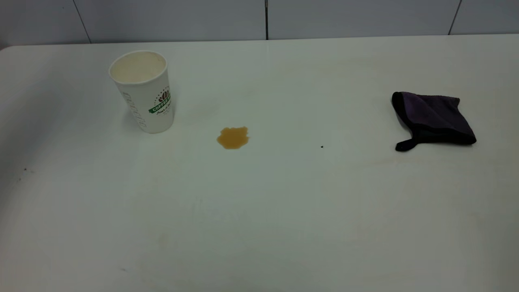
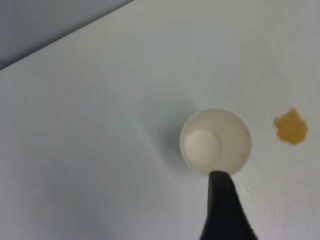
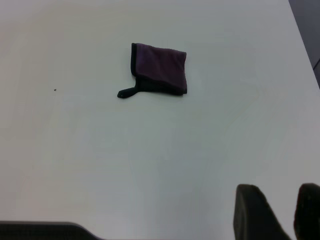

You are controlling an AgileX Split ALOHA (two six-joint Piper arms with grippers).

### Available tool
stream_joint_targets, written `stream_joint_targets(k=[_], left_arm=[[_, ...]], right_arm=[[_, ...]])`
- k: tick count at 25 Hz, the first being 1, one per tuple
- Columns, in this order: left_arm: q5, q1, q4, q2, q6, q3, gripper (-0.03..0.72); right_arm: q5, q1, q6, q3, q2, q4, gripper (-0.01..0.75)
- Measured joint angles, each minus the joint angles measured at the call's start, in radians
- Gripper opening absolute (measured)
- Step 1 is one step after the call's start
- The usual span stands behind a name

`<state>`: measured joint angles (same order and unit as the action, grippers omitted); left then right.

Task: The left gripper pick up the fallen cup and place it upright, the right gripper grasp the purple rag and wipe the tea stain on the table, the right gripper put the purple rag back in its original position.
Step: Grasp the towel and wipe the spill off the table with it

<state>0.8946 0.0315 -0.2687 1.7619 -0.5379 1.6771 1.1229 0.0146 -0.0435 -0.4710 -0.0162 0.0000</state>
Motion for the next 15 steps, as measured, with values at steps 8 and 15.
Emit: stream_joint_targets(k=[8, 15], left_arm=[[0.199, 0.000, 0.210, -0.183, 0.254, -0.001, 0.429], [0.270, 0.000, 0.325, -0.271, 0.352, -0.003, 0.429]], right_arm=[[0.000, 0.000, 0.000, 0.000, 0.000, 0.000, 0.238], [0.000, 0.000, 0.000, 0.000, 0.000, 0.000, 0.238]])
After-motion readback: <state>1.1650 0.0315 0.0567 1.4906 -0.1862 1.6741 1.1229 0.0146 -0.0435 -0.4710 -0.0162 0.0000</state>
